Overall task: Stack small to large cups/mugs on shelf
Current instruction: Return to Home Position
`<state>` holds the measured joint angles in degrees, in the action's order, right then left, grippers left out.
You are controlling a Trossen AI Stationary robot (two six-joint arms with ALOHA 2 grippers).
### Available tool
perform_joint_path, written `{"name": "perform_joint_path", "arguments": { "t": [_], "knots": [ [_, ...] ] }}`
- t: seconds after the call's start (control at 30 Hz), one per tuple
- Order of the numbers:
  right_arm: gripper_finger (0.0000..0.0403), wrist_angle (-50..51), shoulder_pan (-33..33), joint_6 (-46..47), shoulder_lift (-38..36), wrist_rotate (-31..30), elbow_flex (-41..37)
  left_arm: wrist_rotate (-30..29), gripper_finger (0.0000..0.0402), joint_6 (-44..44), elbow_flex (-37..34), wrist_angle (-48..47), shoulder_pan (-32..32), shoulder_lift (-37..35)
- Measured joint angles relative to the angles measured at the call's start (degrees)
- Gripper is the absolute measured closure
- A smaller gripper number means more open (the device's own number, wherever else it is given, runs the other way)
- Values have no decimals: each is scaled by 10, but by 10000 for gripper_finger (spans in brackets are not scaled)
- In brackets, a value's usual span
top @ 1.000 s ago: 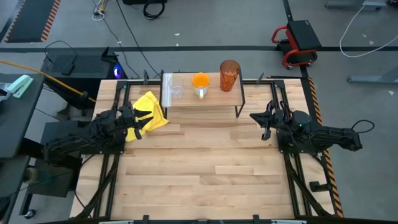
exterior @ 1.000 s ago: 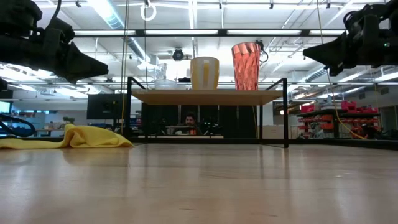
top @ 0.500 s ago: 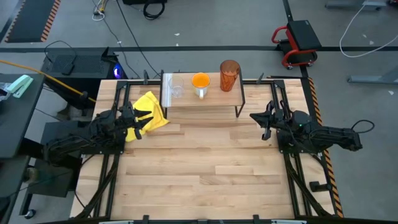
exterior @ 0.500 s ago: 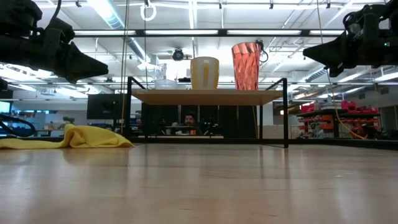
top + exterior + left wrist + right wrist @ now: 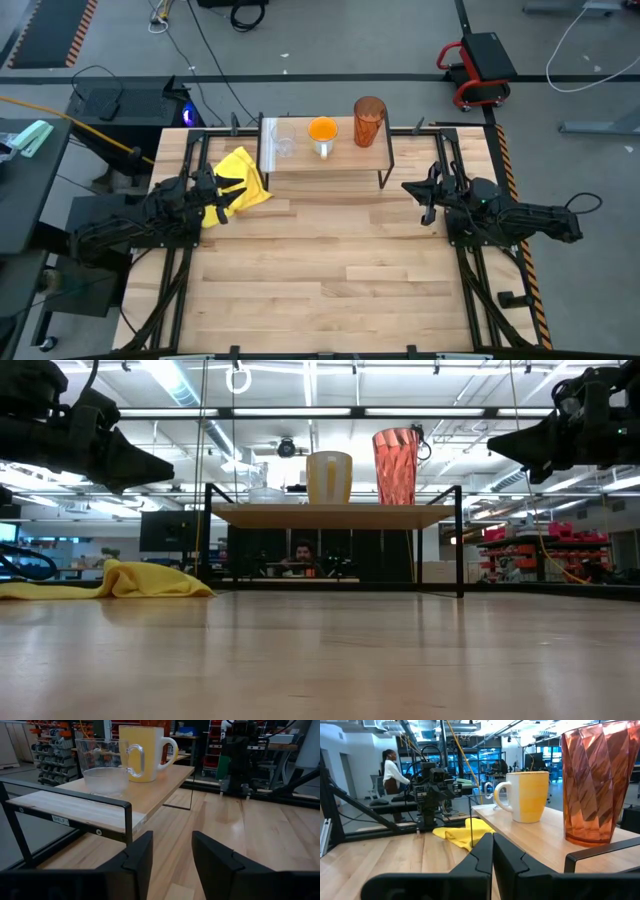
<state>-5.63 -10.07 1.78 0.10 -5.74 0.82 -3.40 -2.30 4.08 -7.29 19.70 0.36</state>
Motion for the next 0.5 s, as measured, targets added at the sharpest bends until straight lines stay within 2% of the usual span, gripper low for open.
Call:
{"name": "perform_joint_path", "arguments": {
  "t": [0.5],
  "knots": [
    [385, 0, 0, 0, 0, 0, 0, 0, 264, 0, 0, 0, 0, 0]
  ]
}}
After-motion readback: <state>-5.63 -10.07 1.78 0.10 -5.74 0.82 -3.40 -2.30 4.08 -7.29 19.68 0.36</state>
